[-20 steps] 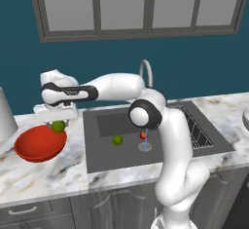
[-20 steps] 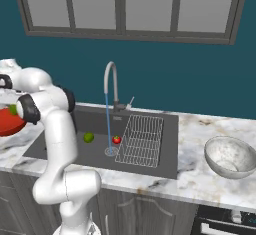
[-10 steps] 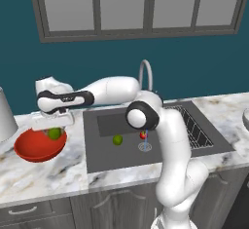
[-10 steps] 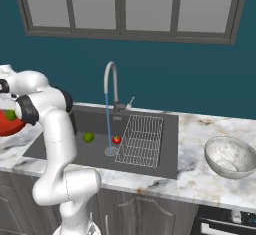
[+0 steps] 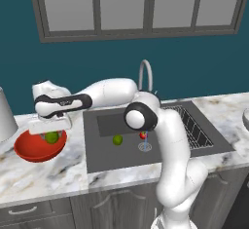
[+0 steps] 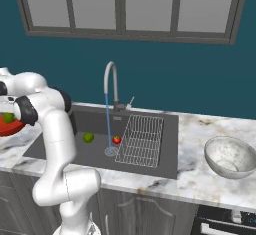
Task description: Pick the limes from the sink and place them in one bowl. Place the tomato in the other bowl. Then turn off the sink faucet.
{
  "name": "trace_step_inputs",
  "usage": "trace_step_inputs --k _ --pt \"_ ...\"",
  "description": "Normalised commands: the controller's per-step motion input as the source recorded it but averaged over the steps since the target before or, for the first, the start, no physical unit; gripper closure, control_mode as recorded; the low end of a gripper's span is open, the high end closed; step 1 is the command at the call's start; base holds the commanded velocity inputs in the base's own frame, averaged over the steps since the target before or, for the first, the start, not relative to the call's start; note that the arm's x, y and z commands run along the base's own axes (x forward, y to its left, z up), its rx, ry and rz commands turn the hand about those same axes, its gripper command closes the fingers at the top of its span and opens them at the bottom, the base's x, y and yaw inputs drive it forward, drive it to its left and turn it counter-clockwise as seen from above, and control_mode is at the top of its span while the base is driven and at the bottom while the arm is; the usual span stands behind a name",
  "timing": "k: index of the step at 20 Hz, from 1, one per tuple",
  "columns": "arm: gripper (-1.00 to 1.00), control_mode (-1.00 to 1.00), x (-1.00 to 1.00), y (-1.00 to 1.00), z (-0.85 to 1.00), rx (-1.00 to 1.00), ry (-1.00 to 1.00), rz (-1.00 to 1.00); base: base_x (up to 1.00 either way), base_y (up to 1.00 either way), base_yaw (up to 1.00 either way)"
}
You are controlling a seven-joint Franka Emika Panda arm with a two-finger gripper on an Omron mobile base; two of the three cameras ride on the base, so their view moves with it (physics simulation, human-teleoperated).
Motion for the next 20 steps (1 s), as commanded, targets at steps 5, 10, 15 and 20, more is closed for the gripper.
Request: trace_step_inputs --k 5,10,15,20 --pt "1.0 -1.0 -0.1 0.06 -0.01 0.0 -0.07 -0.03 0.0 0.0 0.0" --pt "1.0 -1.0 -0.04 0.02 0.0 0.0 -0.11 -0.04 0.0 0.0 0.0" --pt "1.0 -1.0 0.0 0.0 0.0 0.03 -0.06 -0.01 0.0 0.0 0.0" --pt "1.0 -1.0 0.0 0.0 0.0 0.11 -0.04 0.0 0.0 0.0 0.0"
